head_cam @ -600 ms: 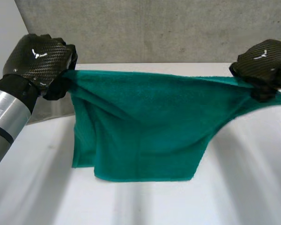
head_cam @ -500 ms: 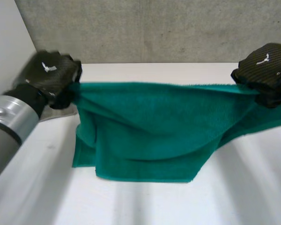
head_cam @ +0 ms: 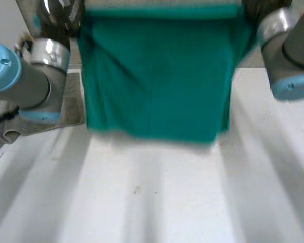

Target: Fold the laundry.

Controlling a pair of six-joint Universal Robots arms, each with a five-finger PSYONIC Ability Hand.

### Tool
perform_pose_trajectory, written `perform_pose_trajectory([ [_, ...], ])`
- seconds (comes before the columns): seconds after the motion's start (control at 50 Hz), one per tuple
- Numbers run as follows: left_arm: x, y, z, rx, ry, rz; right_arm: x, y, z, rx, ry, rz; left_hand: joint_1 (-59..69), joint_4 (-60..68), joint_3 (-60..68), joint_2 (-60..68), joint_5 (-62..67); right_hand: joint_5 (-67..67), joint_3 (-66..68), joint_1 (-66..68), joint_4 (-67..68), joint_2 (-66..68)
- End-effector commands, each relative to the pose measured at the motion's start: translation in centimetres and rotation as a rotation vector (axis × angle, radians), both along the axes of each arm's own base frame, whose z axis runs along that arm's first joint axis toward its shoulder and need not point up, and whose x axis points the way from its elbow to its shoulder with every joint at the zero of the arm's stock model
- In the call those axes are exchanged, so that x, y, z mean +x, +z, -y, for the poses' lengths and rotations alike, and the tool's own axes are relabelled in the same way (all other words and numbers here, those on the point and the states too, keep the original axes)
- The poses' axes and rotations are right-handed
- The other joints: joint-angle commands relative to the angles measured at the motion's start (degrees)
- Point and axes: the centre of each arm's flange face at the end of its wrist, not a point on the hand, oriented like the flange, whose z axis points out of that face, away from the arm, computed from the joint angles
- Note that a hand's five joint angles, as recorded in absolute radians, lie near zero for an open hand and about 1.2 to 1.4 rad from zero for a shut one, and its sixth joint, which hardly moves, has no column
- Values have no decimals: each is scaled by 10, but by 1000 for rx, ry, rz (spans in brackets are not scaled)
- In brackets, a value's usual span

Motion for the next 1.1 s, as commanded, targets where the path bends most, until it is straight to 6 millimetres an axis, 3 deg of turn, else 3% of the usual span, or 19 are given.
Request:
perform_pose_trajectory([
  [0.02, 9, 58, -8, -224, 45, -137, -3, 65, -5, -318, 32, 157, 156, 112, 116, 112, 143, 133, 124, 232, 119, 127],
  [0.06, 8, 54, -9, -210, 42, -132, 2, 55, -5, -266, 43, 144, 156, 112, 116, 112, 143, 133, 124, 232, 119, 127],
  [0.12, 7, 29, -11, -133, 42, -100, 10, 38, -10, -187, 63, 118, 156, 112, 116, 112, 143, 133, 124, 232, 119, 127],
  [0.2, 9, -8, -18, -21, 40, -54, 12, -7, -9, -14, 65, 59, 156, 112, 116, 112, 143, 133, 124, 232, 119, 127],
  [0.22, 9, -17, -20, 11, 40, -43, 11, -26, -10, 51, 65, 37, 156, 112, 116, 112, 143, 133, 124, 232, 119, 127],
  [0.28, 10, -61, -27, 157, 41, 17, 10, -61, -14, 165, 61, -5, 156, 112, 116, 112, 143, 133, 124, 232, 119, 127],
  [0.3, 11, -70, -29, 191, 42, 31, 8, -83, -17, 236, 59, -32, 156, 112, 116, 112, 143, 133, 124, 232, 119, 127],
  [0.36, 13, -109, -41, 332, 40, 91, 5, -118, -24, 352, 53, -75, 156, 112, 116, 112, 143, 133, 124, 232, 119, 127],
  [0.38, 13, -121, -44, 371, 38, 109, 2, -140, -30, 428, 50, -102, 156, 112, 116, 112, 143, 133, 124, 232, 119, 127],
  [0.42, 14, -153, -54, 477, 37, 161, 0, -161, -36, 502, 50, -128, 156, 112, 116, 112, 143, 133, 124, 232, 119, 127],
  [0.46, 15, -172, -60, 541, 34, 191, -4, -185, -45, 596, 45, -162, 156, 112, 116, 112, 143, 133, 124, 232, 119, 127],
  [0.5, 15, -187, -69, 610, 29, 222, -7, -195, -51, 641, 45, -178, 147, 103, 108, 104, 135, 133, 124, 232, 119, 127],
  [0.64, 23, -202, -89, 782, 32, 289, -15, -221, -72, 749, 41, -217, -101, -145, -141, -145, -114, 133, 124, 232, 119, 127],
  [0.72, 31, -188, -99, 831, 37, 293, -27, -223, -79, 783, 19, -222, -248, -292, -287, -291, -260, 133, 124, 232, 119, 127],
  [0.78, 37, -174, -105, 829, 46, 284, -41, -209, -84, 775, -5, -206, -328, -372, -368, -372, -341, 133, 124, 232, 119, 127],
  [0.84, 43, -160, -107, 809, 50, 250, -49, -199, -92, 767, 10, -197, -367, -411, -407, -411, -380, 133, 124, 232, 119, 127],
  [0.94, 56, -135, -107, 798, 32, 122, -64, -199, -92, 791, 24, -179, -377, -421, -417, -421, -390, 133, 124, 232, 119, 127],
  [1.1, 83, -136, -87, 880, -64, 63, -83, -202, -82, 827, -2, -105, -342, -386, -382, -386, -355, 133, 124, 232, 119, 127],
])
